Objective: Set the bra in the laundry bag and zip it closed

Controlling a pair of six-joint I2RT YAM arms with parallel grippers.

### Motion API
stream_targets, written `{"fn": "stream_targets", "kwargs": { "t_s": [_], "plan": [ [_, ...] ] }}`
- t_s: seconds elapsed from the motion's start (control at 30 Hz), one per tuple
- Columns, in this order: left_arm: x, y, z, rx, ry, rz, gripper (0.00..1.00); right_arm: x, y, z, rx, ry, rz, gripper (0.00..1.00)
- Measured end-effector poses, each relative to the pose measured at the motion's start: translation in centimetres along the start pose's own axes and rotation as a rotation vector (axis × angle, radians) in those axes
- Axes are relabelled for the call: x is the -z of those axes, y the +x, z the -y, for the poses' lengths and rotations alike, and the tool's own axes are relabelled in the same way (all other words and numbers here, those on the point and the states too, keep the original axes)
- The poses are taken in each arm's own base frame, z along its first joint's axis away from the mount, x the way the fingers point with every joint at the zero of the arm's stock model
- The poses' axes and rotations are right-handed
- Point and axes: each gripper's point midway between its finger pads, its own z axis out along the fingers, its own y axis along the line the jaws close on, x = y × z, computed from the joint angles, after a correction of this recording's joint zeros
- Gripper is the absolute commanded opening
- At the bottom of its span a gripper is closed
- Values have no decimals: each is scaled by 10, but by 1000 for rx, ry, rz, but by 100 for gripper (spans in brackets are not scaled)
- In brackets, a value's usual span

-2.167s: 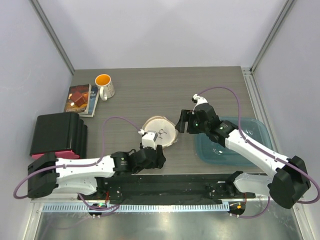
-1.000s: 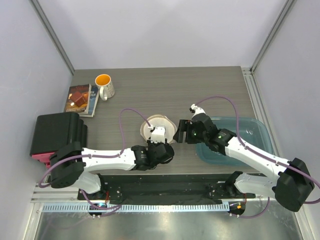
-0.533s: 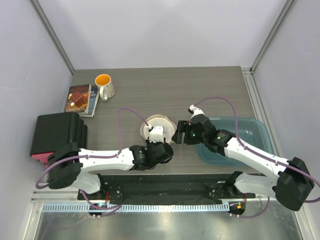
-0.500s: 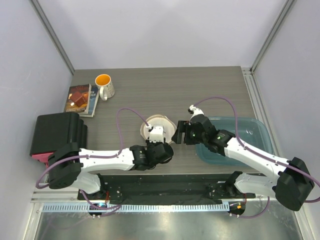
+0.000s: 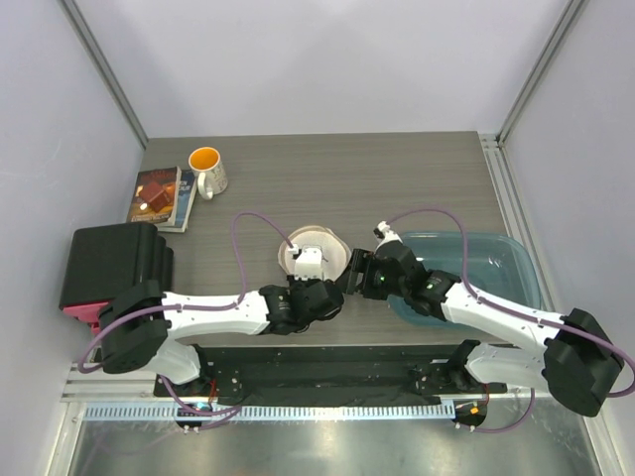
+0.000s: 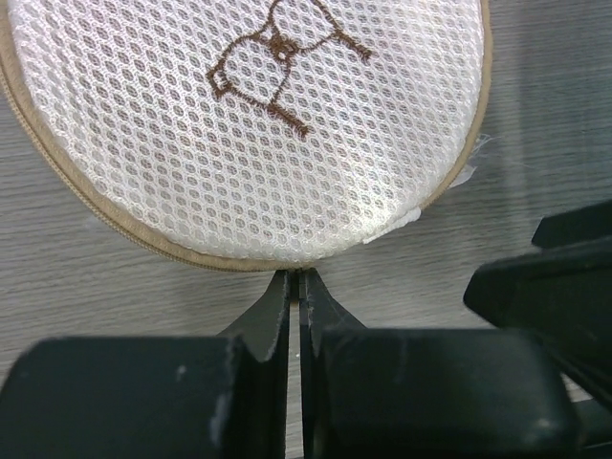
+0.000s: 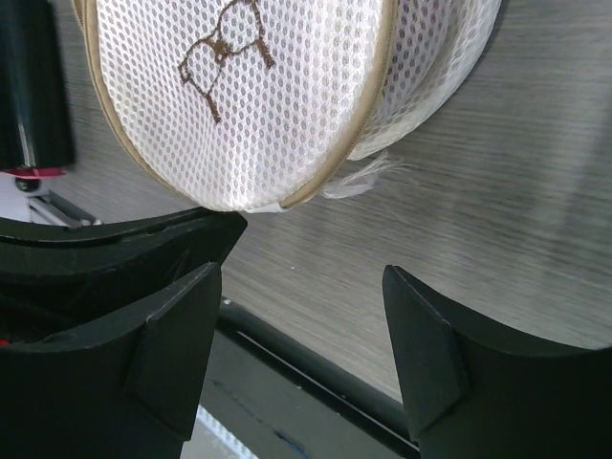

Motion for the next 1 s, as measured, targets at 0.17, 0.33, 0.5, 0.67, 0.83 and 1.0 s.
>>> {"fn": "stream_targets", "kwargs": {
  "t_s": [0.17,0.33,0.5,0.67,0.83,1.0],
  "plan": [
    [2,-4,0,-8,6,2,0,-3,4,-4,-106,-31,19,73],
    [14,-16,10,17,76,10,0,-5,-2,-9,-226,-70,74,65],
    [21,-22,24,37,156,1,0,-10,-7,-18,-297,-102,110,60],
    [23,-21,34,34,204,-12,0,-16,-14,-23,-335,-117,141,48],
    [24,-21,36,30,216,-17,0,-23,-15,-17,-359,-92,155,17],
    [22,-22,30,27,188,-8,0,-22,-27,-21,-336,-82,182,1]
  ]
}}
